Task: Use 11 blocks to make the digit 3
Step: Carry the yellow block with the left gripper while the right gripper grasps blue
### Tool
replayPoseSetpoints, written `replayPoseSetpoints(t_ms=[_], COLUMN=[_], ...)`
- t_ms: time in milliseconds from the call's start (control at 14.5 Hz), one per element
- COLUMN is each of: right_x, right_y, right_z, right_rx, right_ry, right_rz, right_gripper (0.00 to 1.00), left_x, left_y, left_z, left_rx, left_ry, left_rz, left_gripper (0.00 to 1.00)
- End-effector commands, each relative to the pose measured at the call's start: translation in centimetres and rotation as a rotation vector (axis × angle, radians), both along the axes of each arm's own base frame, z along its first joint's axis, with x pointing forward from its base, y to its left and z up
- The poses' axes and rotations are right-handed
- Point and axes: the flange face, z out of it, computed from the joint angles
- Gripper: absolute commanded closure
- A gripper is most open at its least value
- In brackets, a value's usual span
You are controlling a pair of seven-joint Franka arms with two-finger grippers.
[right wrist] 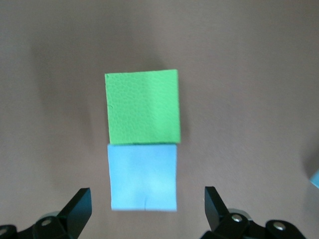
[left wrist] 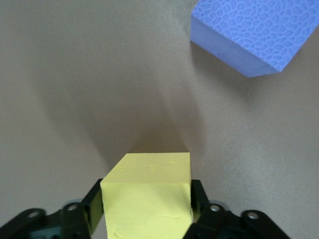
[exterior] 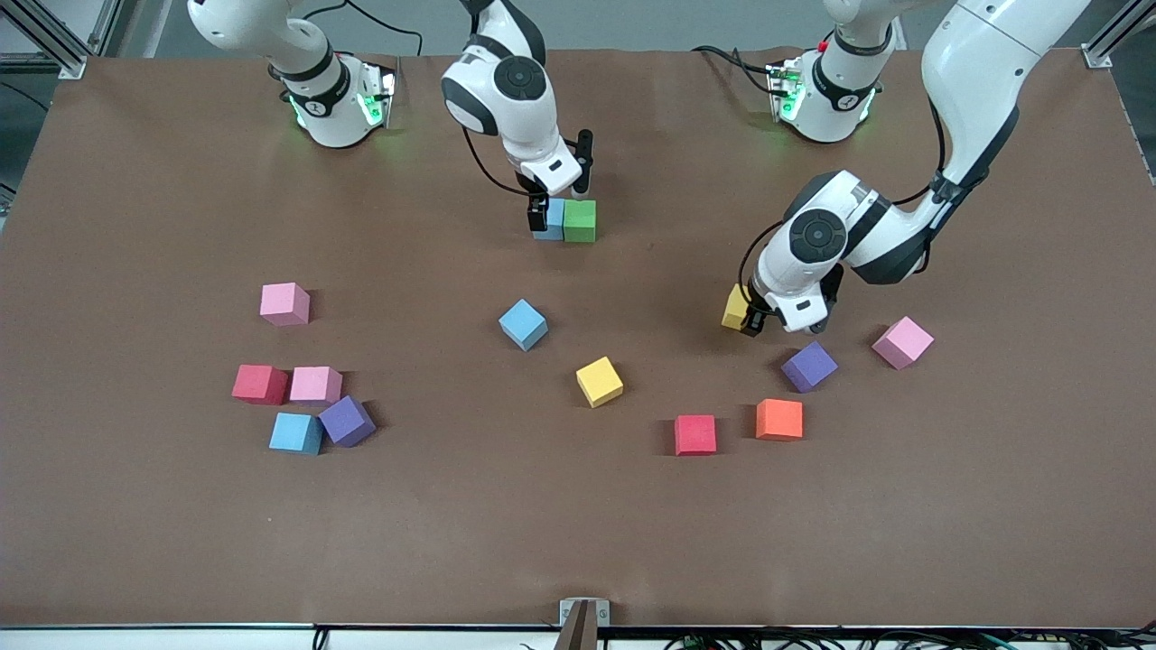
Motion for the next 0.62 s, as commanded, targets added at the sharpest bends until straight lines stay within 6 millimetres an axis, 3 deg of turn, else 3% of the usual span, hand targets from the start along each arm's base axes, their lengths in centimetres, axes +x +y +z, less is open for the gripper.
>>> replayPoseSetpoints(t_ms=[0, 138, 207, 276, 345, 552], right_x=[3.8, 8.6, 10.6, 12.0, 13.6, 17.2], right_y=[-1.2, -1.7, -1.9, -2.1, -2.5, -3.8], right_z=[3.4, 7.2, 9.6, 10.7, 10.8, 6.8], right_rx=[-0.013, -0.021, -0.018, -0.021, -0.018, -0.051], right_ry=[0.030, 0.047, 0.050, 0.056, 0.054, 0.050], right_rz=[-0.088, -0.159, -0.186, -0.204, -0.228, -0.297], right_gripper=[0.00, 0.00, 0.00, 0.00, 0.00, 0.00], left_x=[0.2, 0.4, -0.2, -0.8, -1.5, -4.9], left_y=[0.1, -0.2, -1.7, -3.0, -4.3, -9.0], left_z=[0.5, 1.5, 2.1, 2.6, 3.0, 4.7], left_rx=[-0.006, 0.008, -0.001, -0.009, -0.013, 0.002], left_ry=[-0.017, -0.036, -0.043, -0.046, -0.048, -0.029], left_rz=[0.042, 0.078, 0.086, 0.110, 0.145, 0.184], left_gripper=[0.76, 0.81, 0.83, 0.83, 0.82, 0.77])
